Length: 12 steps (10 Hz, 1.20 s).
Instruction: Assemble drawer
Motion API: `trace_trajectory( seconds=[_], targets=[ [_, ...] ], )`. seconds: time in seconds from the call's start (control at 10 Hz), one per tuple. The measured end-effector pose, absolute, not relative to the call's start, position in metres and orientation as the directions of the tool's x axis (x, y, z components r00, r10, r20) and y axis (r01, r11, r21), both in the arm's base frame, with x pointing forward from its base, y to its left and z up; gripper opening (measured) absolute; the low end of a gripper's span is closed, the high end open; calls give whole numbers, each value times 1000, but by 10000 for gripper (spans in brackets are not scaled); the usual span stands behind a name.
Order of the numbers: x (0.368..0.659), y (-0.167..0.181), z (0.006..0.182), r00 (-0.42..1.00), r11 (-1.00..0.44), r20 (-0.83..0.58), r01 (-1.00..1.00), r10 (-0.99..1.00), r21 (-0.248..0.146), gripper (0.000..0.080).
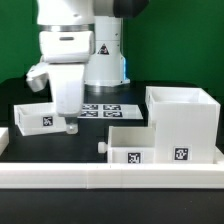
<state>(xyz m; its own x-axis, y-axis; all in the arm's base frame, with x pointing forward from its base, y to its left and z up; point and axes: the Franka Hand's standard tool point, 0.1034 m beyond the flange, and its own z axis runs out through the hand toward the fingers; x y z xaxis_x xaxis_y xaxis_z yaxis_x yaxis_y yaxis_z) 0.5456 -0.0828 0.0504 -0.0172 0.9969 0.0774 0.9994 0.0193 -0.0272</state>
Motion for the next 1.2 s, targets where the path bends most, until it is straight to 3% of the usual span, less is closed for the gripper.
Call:
trace_trajectory(
  seconds=[0.2,0.6,1.2],
  targets=[
    [543,-85,37,-9,16,150,999,989,-46,649],
    [543,-55,18,13,0,176,997,984,-73,649],
    [566,-29,28,112,-100,166,992,980,-77,649]
  ],
)
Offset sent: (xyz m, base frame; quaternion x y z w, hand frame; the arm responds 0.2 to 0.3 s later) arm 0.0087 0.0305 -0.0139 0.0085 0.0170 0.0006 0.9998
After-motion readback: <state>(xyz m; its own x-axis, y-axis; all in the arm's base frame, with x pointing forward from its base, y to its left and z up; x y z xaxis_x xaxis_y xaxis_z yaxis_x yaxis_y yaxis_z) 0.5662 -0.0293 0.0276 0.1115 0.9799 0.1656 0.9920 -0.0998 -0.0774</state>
